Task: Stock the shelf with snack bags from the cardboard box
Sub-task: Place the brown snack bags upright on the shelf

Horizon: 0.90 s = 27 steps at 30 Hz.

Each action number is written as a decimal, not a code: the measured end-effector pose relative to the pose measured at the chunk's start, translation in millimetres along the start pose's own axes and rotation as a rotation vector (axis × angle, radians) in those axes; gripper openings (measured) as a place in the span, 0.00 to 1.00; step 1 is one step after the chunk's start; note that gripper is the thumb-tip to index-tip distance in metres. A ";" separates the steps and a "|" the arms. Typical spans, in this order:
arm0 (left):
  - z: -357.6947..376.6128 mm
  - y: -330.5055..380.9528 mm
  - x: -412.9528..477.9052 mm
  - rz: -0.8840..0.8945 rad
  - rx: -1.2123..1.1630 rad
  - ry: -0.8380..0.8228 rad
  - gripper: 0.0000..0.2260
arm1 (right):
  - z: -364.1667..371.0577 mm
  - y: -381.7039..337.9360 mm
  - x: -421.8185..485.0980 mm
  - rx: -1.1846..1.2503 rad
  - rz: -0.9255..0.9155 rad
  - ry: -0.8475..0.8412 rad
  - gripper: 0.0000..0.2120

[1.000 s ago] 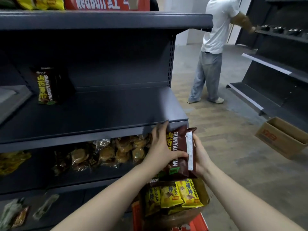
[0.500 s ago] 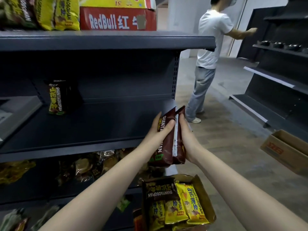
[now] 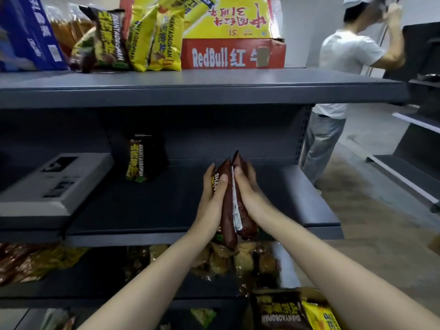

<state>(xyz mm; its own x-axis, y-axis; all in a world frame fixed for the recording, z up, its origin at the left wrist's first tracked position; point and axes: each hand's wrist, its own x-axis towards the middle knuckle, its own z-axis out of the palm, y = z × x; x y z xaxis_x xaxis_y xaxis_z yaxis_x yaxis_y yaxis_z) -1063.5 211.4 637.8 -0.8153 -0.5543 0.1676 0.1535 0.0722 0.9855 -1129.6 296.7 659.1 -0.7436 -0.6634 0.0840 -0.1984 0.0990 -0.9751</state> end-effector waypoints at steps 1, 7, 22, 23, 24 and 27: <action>-11.9 3.6 3.7 0.002 0.014 -0.016 0.27 | 12.6 0.3 1.7 -0.010 -0.049 0.021 0.30; -87.7 26.4 35.3 -0.077 0.117 -0.075 0.23 | 77.1 -6.7 30.8 0.143 -0.155 0.026 0.21; -223.1 -8.5 114.1 0.022 0.586 0.492 0.25 | 131.4 -18.3 101.7 0.276 0.128 0.162 0.16; -226.3 -9.4 119.7 0.036 0.673 0.513 0.25 | 130.9 -17.8 103.7 0.274 0.130 0.165 0.15; -228.8 -12.0 125.5 0.053 0.756 0.530 0.25 | 130.6 -16.8 105.4 0.272 0.128 0.169 0.13; -235.1 -23.4 141.2 0.063 0.937 0.542 0.26 | 129.7 -13.2 109.4 0.268 0.108 0.165 0.07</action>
<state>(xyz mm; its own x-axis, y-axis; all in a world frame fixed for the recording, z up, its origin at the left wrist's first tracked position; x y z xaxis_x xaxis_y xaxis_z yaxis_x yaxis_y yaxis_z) -1050.9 -63.6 632.3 -0.4304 -0.8033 0.4116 -0.4884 0.5907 0.6422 -1125.5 126.7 654.5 -0.8489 -0.5284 -0.0123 0.0459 -0.0506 -0.9977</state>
